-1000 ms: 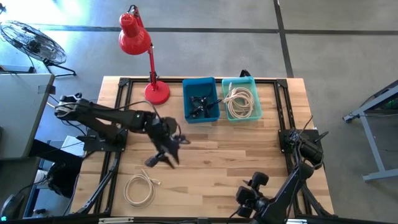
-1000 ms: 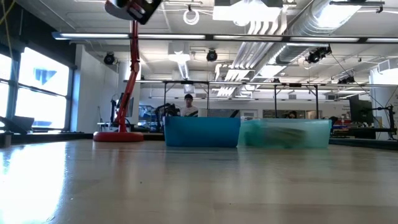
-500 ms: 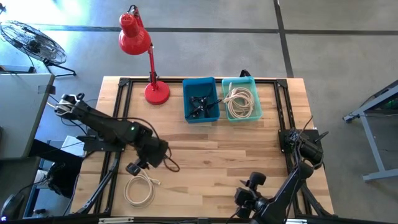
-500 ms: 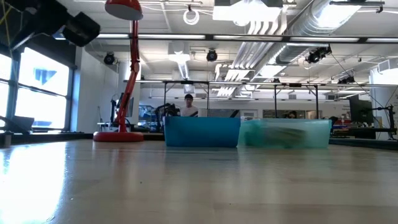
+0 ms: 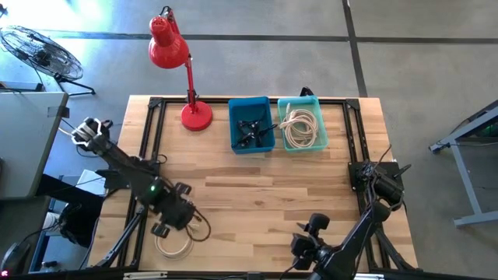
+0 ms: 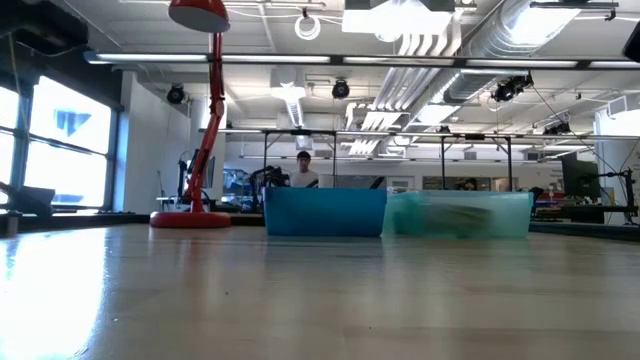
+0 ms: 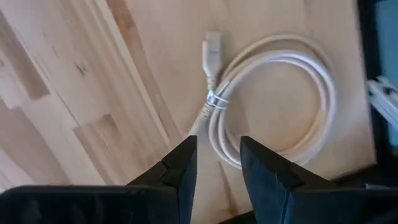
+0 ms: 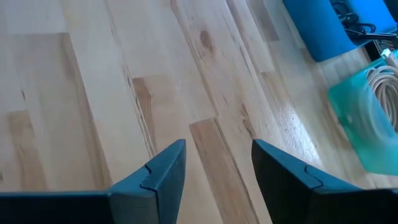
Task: Pick & Place USB Port
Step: Put the brown HDMI cable into the green bin
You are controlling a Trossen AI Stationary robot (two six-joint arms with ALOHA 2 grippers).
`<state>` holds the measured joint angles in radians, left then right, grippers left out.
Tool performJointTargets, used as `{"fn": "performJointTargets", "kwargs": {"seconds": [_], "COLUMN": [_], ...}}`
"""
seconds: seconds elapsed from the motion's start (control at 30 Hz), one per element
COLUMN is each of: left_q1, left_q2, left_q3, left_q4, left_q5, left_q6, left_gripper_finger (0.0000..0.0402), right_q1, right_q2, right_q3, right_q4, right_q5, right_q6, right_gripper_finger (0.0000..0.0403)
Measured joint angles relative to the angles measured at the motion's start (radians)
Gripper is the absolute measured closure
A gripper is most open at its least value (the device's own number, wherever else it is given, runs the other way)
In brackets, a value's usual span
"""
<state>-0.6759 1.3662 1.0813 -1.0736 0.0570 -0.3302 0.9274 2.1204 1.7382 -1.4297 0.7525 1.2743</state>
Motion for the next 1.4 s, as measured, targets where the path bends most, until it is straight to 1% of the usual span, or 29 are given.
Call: {"fn": "performJointTargets", "kwargs": {"seconds": [0.1,0.23,0.37,0.5,0.57,0.63,0.8,0.93,1.13,1.27,1.4], "left_q1": [-0.07,-0.134,-0.158,-0.159,-0.157,-0.156,-0.156,-0.156,-0.156,-0.156,-0.156], "left_q2": [0.039,0.108,0.17,0.215,0.231,0.249,0.261,0.261,0.261,0.261,0.261], "left_q3": [0.0,0.0,0.0,0.0,0.0,0.0,0.0,0.0,-0.021,-0.042,-0.067], "left_q4": [0.004,-0.005,0.001,0.031,0.043,0.039,0.037,0.021,0.037,0.044,0.105], "left_q5": [-0.029,-0.028,-0.021,0.002,0.025,0.024,-0.006,-0.037,-0.037,-0.008,-0.008], "left_q6": [-0.11,-0.24,-0.37,-0.47,-0.487,-0.488,-0.539,-0.548,-0.608,-0.648,-0.648], "left_gripper_finger": [0.0283,0.0283,0.0283,0.0283,0.0283,0.0283,0.0283,0.0283,0.0283,0.0283,0.0283], "right_q1": [0.0,0.0,0.002,0.002,0.002,0.002,0.002,0.002,0.002,0.002,0.003], "right_q2": [0.0,0.0,0.0,0.0,0.0,0.0,0.0,0.0,0.0,0.0,0.0], "right_q3": [0.0,0.0,0.0,0.0,0.0,0.0,0.0,0.0,0.0,0.0,0.0], "right_q4": [0.007,0.024,0.039,0.042,0.044,0.044,0.054,0.09,0.104,0.104,0.104], "right_q5": [-0.002,-0.002,-0.003,-0.006,-0.007,-0.006,-0.002,0.0,0.0,-0.002,-0.003], "right_q6": [0.0,0.0,0.0,0.0,0.0,0.0,-0.027,-0.065,-0.079,-0.079,-0.079], "right_gripper_finger": [0.0227,0.0227,0.0227,0.0227,0.0227,0.0227,0.0227,0.0227,0.0227,0.0227,0.0227]}}
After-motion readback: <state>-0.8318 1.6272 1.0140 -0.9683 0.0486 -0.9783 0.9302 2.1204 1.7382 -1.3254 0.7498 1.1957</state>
